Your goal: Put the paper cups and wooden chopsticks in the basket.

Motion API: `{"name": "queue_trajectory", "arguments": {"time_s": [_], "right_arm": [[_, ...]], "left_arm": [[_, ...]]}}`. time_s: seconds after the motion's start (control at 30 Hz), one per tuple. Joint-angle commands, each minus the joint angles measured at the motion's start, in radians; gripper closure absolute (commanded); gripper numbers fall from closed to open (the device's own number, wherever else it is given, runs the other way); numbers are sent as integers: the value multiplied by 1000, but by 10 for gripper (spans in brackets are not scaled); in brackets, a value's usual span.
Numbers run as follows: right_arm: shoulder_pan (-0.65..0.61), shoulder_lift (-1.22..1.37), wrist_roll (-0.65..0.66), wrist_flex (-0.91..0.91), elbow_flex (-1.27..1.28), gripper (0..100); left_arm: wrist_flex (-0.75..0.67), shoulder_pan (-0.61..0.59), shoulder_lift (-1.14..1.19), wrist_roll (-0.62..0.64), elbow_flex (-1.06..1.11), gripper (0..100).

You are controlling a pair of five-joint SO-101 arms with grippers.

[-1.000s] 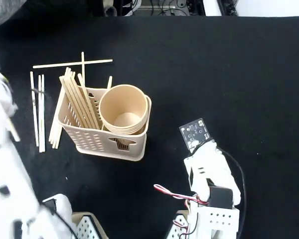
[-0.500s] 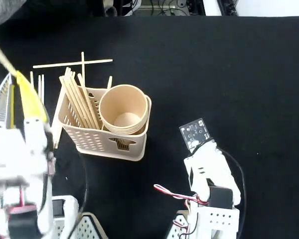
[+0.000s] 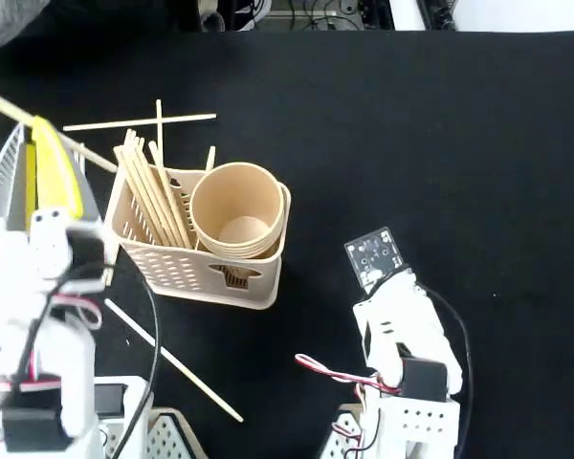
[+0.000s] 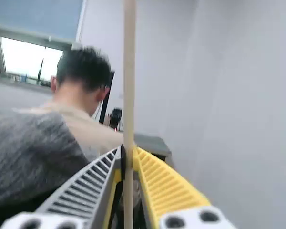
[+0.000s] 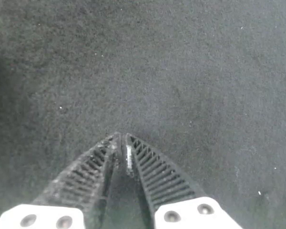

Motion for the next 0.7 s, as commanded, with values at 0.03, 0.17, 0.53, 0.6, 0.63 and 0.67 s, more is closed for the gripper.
{"name": "queue_trajectory", "arguments": {"time_s": [0.03, 0.17, 0.53, 0.6, 0.63, 0.67], "right_arm": [[11, -70, 8, 2, -2, 985], [11, -70, 8, 2, -2, 985], [11, -70, 8, 3, -2, 985], [11, -70, 8, 3, -2, 985], [11, -70, 8, 3, -2, 985], [11, -70, 8, 3, -2, 985]], "left_arm": [[5, 12, 64, 37, -16, 971], [15, 13, 32, 34, 47, 971], [295, 180, -135, -160, 159, 901], [339, 157, -140, -126, 162, 839], [361, 134, -138, -100, 162, 832], [377, 105, -138, -83, 159, 829]]}}
